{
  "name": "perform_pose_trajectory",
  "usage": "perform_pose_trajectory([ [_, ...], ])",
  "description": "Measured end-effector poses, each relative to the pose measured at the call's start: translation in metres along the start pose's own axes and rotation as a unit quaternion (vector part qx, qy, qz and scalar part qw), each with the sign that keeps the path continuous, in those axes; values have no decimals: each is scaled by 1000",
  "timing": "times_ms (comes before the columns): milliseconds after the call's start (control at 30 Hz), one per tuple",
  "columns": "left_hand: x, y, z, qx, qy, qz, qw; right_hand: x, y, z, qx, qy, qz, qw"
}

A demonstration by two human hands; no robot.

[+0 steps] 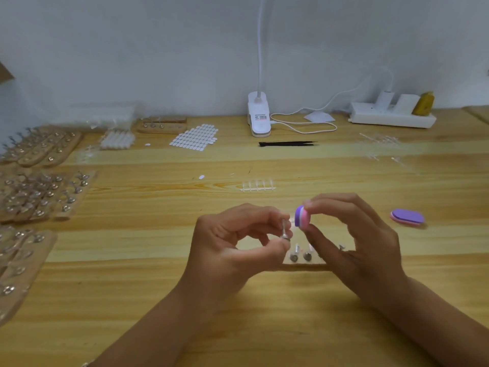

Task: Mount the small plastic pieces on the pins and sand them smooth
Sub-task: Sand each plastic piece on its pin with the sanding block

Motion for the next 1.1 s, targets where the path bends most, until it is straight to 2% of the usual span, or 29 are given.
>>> perform_pose_trajectory([
  [67, 0, 3, 2, -39, 13, -58, 997, 1, 8, 1, -20, -29, 12, 999],
  [167, 1, 6, 3, -76, 31, -114, 990, 4, 15, -1, -51, -18, 8, 999],
  [333, 0, 9, 4, -114, 43, -156, 980, 3, 10, 1, -18, -32, 1, 999],
  [467, 3, 10, 4, -126, 70, -191, 971, 6, 15, -1, -52, -30, -9, 998],
  [600, 4, 11, 3, -142, 74, -196, 967, 2, 6, 0, -16, -28, -32, 999],
  [733, 6, 10, 5, -157, 85, -186, 966, 6, 14, -4, -58, -34, -30, 997],
  [800, 5, 11, 5, -170, 74, -191, 964, 5, 9, -3, -42, -17, -33, 998],
  [900, 3, 13, 5, -183, 62, -196, 961, 2, 7, 1, -23, -38, -31, 999],
  [1000, 3, 14, 5, -173, 63, -181, 966, 8, 15, -2, -40, -39, -19, 998],
  [1100, 2, 13, 4, -150, 55, -172, 972, 11, 12, -3, -16, -9, -24, 1000],
])
Point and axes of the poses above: each hand's wrist, its own z-axis towards the middle knuckle, its own x-axis out of the palm, y = z × x, the point moved 2 cm from there along z, towards the middle knuckle, and after that the axes turned 1 degree about y, right-handed, at the moved point
